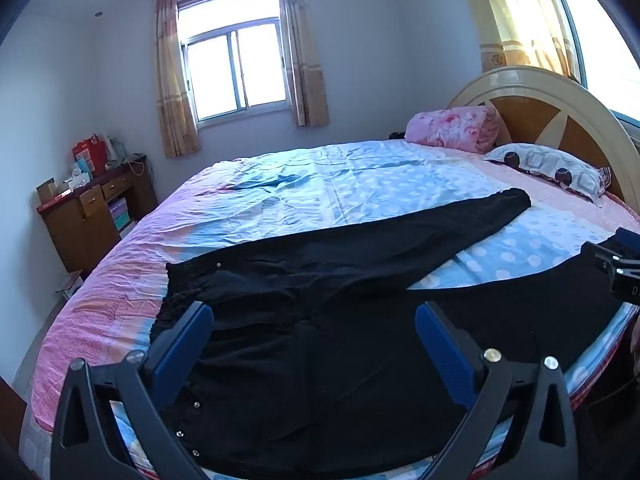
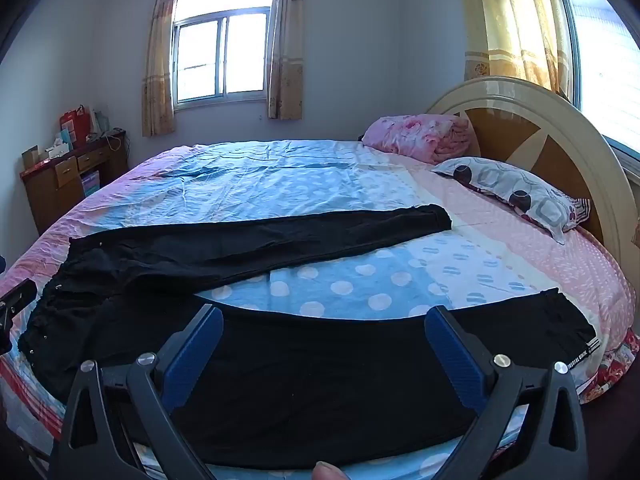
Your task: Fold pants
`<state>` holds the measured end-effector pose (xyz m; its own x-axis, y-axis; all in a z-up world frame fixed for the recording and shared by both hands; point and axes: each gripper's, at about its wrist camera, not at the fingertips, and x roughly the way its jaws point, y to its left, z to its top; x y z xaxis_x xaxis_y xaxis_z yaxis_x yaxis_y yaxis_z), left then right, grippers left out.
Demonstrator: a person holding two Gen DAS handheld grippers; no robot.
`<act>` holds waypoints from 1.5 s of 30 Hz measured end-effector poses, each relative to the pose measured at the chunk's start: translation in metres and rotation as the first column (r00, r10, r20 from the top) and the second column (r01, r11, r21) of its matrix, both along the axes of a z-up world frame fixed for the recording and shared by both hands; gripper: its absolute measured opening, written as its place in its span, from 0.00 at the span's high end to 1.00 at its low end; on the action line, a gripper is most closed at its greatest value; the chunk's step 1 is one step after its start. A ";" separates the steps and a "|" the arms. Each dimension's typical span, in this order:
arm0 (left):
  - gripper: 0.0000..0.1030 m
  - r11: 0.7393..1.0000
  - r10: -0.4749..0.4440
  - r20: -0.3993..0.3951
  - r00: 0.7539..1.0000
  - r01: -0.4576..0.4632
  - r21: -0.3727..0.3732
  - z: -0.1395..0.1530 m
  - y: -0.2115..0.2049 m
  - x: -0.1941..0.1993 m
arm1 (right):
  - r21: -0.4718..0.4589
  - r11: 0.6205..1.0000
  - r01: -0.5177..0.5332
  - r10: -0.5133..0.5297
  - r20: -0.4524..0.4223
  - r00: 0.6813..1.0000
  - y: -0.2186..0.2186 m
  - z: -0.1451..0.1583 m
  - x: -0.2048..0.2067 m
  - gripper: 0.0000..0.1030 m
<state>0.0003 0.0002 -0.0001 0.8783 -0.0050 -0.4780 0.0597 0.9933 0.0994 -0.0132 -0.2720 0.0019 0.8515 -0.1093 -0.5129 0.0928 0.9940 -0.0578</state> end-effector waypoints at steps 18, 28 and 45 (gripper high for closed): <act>0.00 1.000 0.011 0.006 1.000 -0.011 -0.008 0.003 0.010 0.004 | -0.003 1.000 0.000 0.000 -0.003 1.000 -0.001 -0.006 0.002 0.01; 0.00 1.000 0.012 0.008 1.000 -0.012 -0.009 0.003 0.013 0.005 | -0.005 1.000 0.002 -0.002 -0.006 1.000 0.000 -0.006 0.002 0.01; 0.00 1.000 0.016 0.012 1.000 -0.016 -0.007 0.002 0.013 0.004 | -0.005 1.000 0.002 -0.002 -0.008 1.000 0.000 -0.007 0.002 0.01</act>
<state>0.0044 0.0132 0.0019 0.8840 0.0063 -0.4674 0.0424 0.9947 0.0935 -0.0111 -0.2718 -0.0053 0.8470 -0.1134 -0.5193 0.0938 0.9935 -0.0640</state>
